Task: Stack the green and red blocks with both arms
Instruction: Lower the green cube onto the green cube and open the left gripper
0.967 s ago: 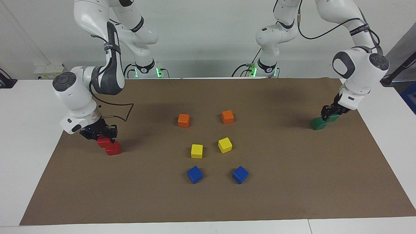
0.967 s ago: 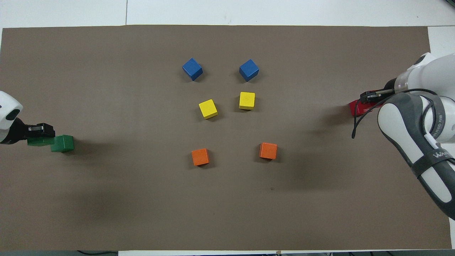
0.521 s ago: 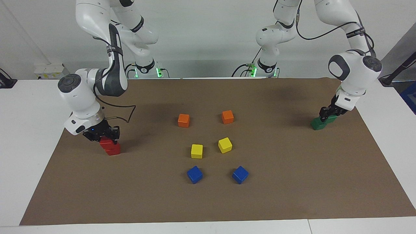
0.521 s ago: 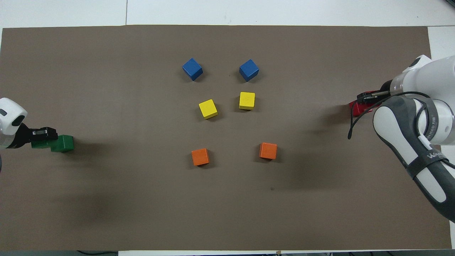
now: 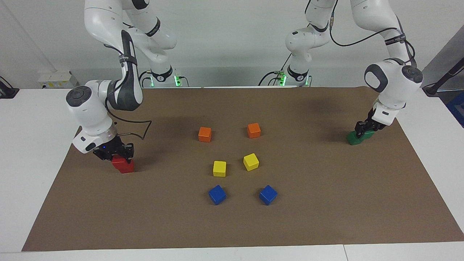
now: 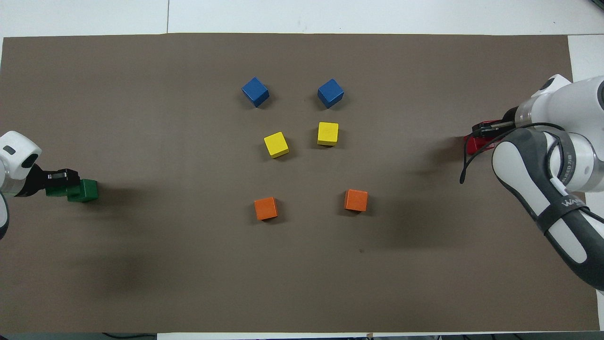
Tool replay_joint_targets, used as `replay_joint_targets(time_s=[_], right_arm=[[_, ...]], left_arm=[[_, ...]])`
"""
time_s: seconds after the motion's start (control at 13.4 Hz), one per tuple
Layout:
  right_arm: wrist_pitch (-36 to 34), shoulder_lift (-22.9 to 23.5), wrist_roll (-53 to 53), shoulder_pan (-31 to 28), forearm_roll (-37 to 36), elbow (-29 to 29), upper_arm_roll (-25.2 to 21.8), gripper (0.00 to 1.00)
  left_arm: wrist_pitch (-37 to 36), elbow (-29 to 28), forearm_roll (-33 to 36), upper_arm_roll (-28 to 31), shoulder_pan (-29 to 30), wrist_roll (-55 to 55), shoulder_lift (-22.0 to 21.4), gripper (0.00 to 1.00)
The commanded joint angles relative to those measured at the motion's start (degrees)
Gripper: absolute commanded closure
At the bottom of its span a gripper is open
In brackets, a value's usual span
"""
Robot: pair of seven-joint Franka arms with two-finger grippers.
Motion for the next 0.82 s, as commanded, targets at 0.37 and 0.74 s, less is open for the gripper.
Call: replay_joint_targets(time_s=[0.37, 0.74], right_arm=[[2.09, -0.69, -2.28, -1.01, -0.14, -2.28, 0.33, 1.0], [2.26, -0.95, -2.99, -1.36, -0.14, -3.16, 0.33, 1.0]], left_arm=[[2.2, -2.46, 0.54, -0.62, 0.85, -0.1, -0.26, 1.0], [2.29, -2.82, 0.54, -0.62, 0.94, 0.43, -0.35, 0.0]])
